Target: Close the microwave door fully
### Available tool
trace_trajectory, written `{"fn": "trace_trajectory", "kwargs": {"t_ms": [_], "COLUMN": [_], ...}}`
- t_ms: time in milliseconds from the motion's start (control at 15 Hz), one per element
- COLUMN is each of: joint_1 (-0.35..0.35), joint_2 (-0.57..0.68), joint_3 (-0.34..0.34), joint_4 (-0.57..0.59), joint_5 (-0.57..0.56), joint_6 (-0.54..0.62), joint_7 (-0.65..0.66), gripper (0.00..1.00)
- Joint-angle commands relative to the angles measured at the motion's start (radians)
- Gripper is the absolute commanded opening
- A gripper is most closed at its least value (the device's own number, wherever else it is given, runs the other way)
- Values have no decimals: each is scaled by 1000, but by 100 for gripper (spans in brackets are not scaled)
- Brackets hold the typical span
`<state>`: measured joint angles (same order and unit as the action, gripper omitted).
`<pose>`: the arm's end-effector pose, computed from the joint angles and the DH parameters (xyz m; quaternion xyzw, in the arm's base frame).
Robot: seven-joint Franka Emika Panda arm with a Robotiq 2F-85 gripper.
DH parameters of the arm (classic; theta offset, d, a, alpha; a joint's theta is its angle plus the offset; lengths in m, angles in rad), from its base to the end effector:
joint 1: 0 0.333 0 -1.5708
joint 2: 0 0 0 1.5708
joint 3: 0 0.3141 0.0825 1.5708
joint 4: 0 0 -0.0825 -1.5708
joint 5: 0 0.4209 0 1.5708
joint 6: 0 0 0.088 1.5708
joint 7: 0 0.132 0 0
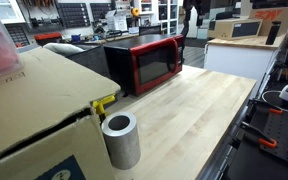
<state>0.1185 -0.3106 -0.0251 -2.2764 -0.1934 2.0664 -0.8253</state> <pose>0.5033 0.0325 0.4501 0.8727 0.4785 0.0171 0.0957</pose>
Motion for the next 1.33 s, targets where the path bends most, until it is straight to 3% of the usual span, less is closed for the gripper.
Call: {"fn": "trace_trajectory", "kwargs": {"t_ms": [0,667,1200,1267], "joint_1": [-21,-42,-78,-65], "joint_2": [11,-15,-42,-42], "joint_3": [15,33,73,65], "joint_4": [103,190,249,223], "joint_5": [56,101,138,119], "joint_6": [-120,-222,-448,-394], "joint_7": [148,610,997,917], "gripper": [100,100,100,100]}}
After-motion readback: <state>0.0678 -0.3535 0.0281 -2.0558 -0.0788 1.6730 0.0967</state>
